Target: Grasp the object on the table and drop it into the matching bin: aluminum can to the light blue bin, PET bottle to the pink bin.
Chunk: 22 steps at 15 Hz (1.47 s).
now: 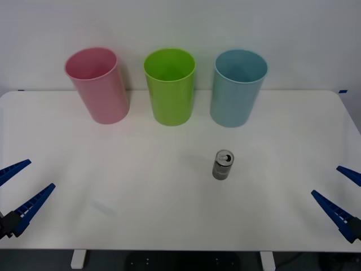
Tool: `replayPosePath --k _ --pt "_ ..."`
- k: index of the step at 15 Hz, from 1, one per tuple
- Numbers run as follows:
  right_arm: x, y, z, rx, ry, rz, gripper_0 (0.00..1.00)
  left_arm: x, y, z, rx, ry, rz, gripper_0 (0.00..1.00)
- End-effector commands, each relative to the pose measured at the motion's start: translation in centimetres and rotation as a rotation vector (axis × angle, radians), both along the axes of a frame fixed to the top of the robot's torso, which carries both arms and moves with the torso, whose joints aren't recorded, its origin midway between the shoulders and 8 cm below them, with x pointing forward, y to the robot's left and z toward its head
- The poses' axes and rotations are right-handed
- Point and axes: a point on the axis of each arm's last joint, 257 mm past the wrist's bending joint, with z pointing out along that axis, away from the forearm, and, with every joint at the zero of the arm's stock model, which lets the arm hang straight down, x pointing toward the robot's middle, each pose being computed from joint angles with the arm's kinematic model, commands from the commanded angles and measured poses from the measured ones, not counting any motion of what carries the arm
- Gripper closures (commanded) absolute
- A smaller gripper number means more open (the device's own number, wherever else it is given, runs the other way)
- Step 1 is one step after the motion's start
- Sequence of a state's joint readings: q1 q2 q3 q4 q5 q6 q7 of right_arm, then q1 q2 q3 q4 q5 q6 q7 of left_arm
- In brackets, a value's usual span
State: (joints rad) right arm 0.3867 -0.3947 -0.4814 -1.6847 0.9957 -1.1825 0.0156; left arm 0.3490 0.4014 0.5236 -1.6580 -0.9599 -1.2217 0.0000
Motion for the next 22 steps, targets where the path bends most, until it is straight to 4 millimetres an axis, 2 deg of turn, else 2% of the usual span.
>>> replayPosePath --k 1,8,14,22 --pt "0.5 0.9 -1.0 0.001 0.01 0.01 0.0 0.0 0.0 0.0 0.0 0.0 0.0 0.0" --pt "3.3 2.1 -4.0 -0.083 -0.045 0.024 0.0 0.0 0.0 0.0 0.0 0.0 0.0 0.0" --pt "5.3 4.9 -6.4 -0.06 -0.009 0.052 0.0 0.0 0.0 0.0 0.0 0.0 0.0 0.0" --pt "7.9 8.5 -9.2 -0.165 -0.014 0.027 0.0 0.0 0.0 0.0 0.0 0.0 0.0 0.0"
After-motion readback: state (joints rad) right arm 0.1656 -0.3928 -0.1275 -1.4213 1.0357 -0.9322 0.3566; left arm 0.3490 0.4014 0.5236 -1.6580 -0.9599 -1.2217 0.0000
